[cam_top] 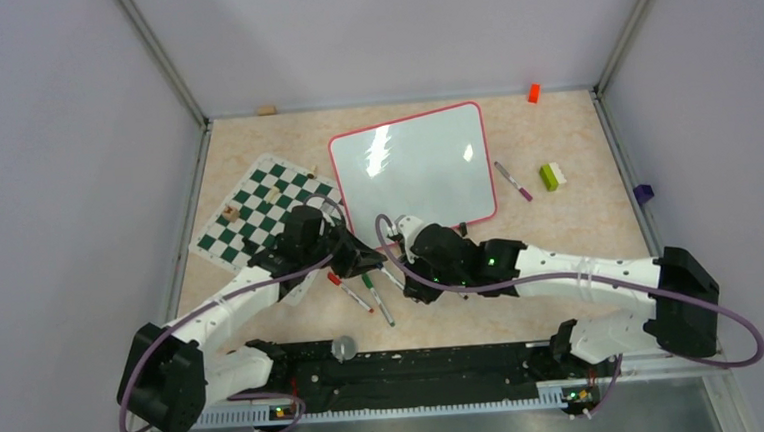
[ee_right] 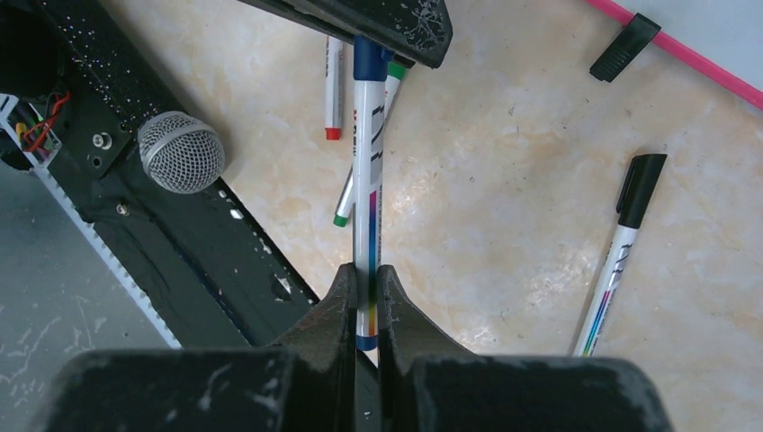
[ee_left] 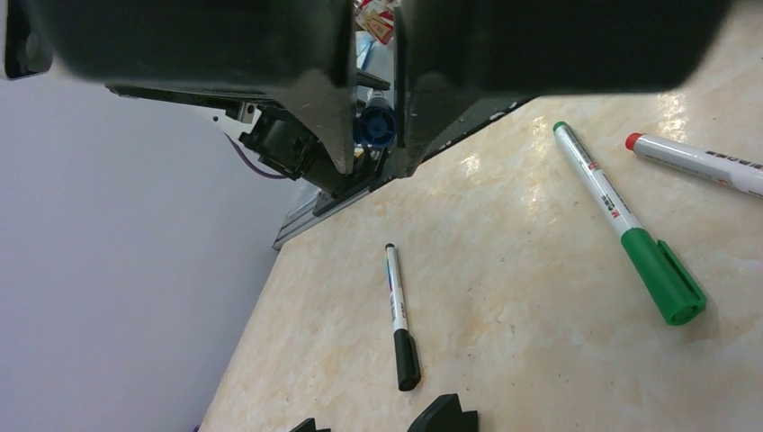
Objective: Write a sentence on the whiteboard
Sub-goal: Open the whiteboard marker at the center of the board.
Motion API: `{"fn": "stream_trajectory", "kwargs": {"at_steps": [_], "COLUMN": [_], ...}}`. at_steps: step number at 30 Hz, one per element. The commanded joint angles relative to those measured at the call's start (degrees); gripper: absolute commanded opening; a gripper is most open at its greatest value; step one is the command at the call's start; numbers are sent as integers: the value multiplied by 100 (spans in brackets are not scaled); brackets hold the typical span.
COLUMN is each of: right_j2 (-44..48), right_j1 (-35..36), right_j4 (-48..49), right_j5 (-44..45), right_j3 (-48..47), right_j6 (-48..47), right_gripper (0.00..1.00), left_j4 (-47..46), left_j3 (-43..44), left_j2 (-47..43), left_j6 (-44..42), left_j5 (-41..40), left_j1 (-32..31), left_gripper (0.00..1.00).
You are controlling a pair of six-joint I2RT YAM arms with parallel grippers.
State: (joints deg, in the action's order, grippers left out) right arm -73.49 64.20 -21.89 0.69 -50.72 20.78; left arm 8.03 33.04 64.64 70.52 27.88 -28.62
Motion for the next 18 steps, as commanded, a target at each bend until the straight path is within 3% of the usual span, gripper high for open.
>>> {"fn": "stream_trajectory", "kwargs": {"at_steps": [1,2,3,5,6,8,9,10,14,18], "right_j2": [-55,-58,-47,-24,-5,72,150,241,577,913], "right_j1": [-73,-479,-137,-111,-146,-310,-397,-515,-1048,-1347], "right_j4": [262,264,264,260,238,204,201,233,621,1471], "right_j5": [-43,-44,-32,-9,-55,-167,-249,-352,-998,-1345], "right_j3": [-341,-348,-348,-344,-365,-423,-445,-460,-386,-69], "right_j6": [20,27,31,78,146,349,466,585,1138,1843], "right_gripper": [0,0,0,0,15,60,72,78,80,80], "left_j4": [-67,-39,-31,-17,-13,-40,-62,-127,-815,-2086], "left_j3": [302,320,341,394,409,468,498,525,512,290], "left_j2": [101,120,133,146,151,146,139,129,118,39], "left_j6": [-164,-181,-194,-232,-254,-303,-323,-321,91,1087], "left_j5": [135,137,141,154,163,187,191,207,586,923], "left_j1": [-23,-25,-24,-28,-23,-29,-24,-11,132,328], "left_gripper": [1,0,0,0,0,0,0,0,0,0]}}
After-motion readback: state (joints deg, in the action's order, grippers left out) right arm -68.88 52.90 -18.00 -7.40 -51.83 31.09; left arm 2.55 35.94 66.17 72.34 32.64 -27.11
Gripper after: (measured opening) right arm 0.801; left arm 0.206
